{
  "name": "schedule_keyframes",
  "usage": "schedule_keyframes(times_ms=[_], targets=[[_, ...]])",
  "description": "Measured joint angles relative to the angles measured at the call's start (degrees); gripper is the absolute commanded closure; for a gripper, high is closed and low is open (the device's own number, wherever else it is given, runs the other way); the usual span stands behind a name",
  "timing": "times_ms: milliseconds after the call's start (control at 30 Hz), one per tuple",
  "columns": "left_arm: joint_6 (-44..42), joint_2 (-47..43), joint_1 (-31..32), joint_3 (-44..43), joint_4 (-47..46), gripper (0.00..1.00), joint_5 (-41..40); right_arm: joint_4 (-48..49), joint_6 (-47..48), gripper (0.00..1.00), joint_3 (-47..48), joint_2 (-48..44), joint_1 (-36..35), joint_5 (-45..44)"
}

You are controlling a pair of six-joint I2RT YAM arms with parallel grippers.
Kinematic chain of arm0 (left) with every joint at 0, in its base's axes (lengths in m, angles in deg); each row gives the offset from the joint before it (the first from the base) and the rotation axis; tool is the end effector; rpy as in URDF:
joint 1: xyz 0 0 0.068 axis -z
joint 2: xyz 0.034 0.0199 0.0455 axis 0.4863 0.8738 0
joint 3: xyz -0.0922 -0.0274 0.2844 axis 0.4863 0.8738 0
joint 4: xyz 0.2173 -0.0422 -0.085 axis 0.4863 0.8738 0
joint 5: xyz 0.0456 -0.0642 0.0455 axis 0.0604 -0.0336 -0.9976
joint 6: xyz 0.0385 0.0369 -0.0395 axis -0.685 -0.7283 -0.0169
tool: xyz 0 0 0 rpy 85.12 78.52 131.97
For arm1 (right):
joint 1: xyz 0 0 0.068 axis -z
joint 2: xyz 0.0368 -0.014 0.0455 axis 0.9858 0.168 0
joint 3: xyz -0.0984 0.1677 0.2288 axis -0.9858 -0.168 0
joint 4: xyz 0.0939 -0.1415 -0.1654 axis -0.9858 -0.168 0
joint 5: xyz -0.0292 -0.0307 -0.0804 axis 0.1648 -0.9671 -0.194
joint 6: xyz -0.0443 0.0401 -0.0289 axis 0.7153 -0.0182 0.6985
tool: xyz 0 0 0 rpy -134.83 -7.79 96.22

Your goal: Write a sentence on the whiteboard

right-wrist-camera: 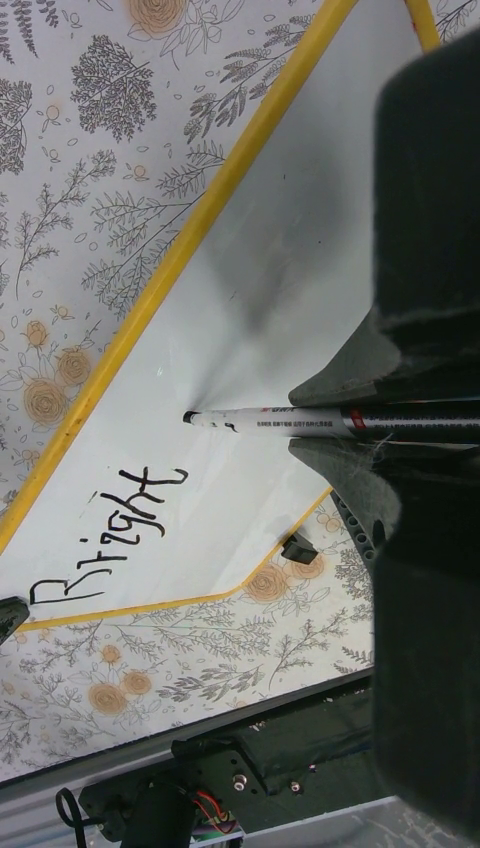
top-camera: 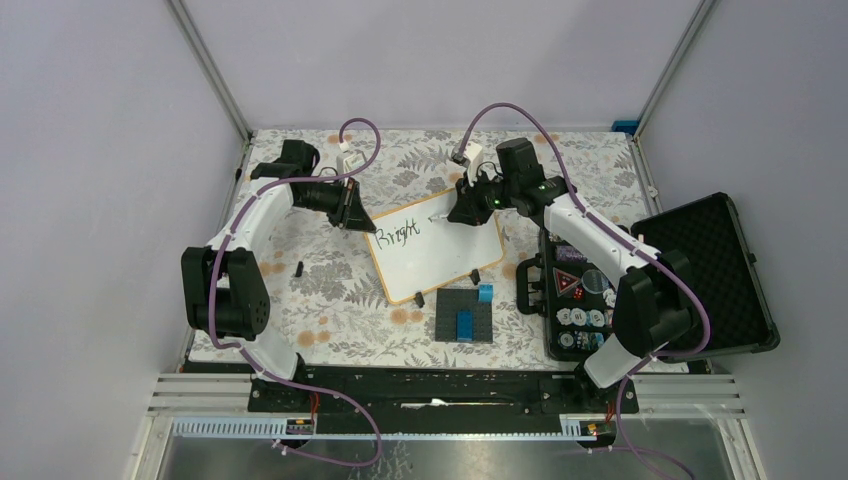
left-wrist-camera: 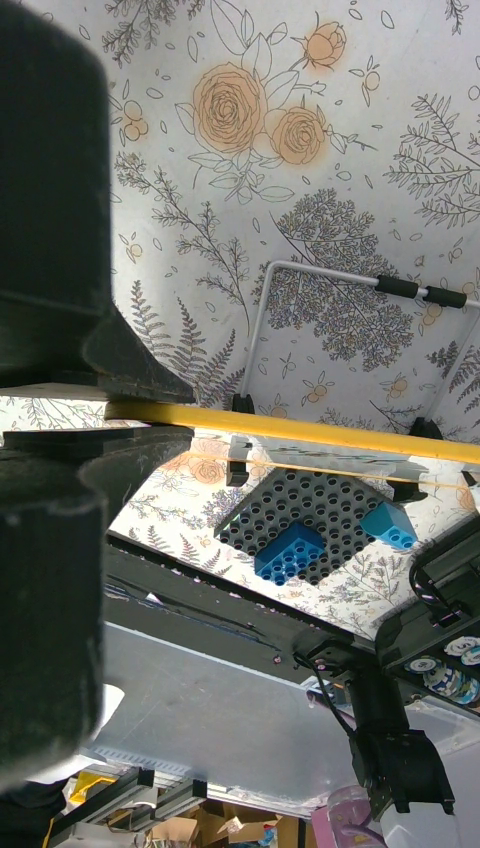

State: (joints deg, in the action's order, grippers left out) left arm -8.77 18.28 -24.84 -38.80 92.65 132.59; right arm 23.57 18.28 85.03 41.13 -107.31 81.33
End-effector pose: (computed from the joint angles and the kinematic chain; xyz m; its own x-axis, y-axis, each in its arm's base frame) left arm 0.3063 -0.0669 0.3033 -0.7023 0.2763 -0.6561 0.6977 0.4498 -0.5575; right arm 0.3036 0.1898 0.3295 -0.2930 -0.3587 -0.8863 -0.9000 0.4164 0.1290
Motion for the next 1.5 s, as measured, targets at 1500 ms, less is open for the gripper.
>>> schedule_keyframes(times_ms=[1500], targets=[[-0.04, 0.00, 0.00, 0.00, 0.00, 1.00, 0.00, -0.57, 2.38, 1.00, -1.66, -0.02, -0.07, 0.33]])
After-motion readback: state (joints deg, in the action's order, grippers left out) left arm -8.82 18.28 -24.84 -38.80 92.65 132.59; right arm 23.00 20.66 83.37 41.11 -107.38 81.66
